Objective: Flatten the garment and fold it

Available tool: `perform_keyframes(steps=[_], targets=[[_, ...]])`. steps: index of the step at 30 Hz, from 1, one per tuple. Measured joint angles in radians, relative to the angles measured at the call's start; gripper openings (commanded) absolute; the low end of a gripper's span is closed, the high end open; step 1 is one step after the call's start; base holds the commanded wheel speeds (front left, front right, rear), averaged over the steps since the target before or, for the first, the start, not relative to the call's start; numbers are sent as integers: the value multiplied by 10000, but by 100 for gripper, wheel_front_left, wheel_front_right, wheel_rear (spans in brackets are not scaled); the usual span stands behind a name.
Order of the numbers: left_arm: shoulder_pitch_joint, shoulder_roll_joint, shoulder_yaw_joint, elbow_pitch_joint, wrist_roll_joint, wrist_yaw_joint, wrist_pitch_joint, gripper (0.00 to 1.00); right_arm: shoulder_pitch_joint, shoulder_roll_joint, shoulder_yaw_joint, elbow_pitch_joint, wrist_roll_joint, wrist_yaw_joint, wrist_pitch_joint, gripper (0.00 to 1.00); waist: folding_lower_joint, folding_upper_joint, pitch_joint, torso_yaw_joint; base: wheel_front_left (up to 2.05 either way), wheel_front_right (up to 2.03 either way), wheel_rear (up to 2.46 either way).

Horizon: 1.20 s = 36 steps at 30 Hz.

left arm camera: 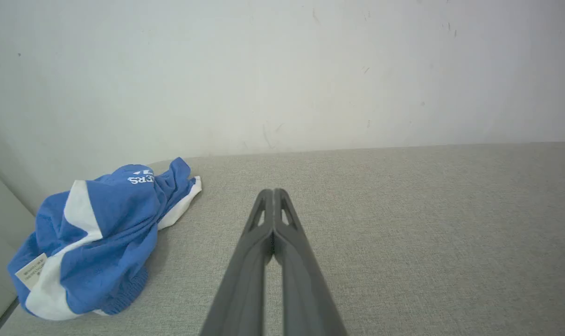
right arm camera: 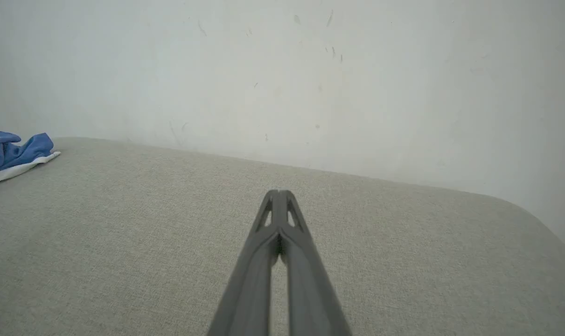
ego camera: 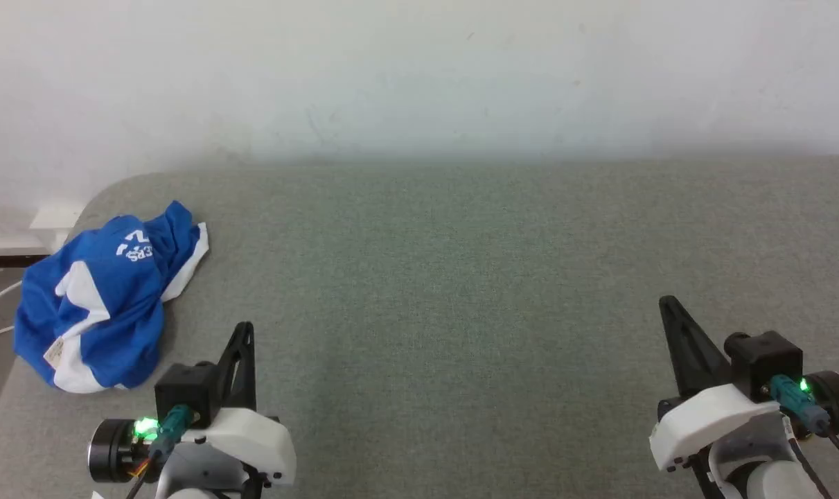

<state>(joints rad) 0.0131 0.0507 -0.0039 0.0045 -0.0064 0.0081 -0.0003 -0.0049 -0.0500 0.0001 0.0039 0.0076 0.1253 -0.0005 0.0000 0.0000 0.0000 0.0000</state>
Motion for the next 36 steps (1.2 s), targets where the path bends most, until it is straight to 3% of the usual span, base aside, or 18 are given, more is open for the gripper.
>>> perform_keyframes(steps=[25,26,36], targets=[[0,0,0,0,0,0,0,0,0,0,-2,0,0,0,0,0,0,0,0,0,0,0,0],[3,0,-4,2,-4,4,0,100,-1,0,-4,4,4,-6,0,100,0,0,0,0,0,0,0],[5,0,-75,42,-8,17,-56,100,-1,0,4,23,6,-13,-15,100,0,0,3,35,0,0,0]])
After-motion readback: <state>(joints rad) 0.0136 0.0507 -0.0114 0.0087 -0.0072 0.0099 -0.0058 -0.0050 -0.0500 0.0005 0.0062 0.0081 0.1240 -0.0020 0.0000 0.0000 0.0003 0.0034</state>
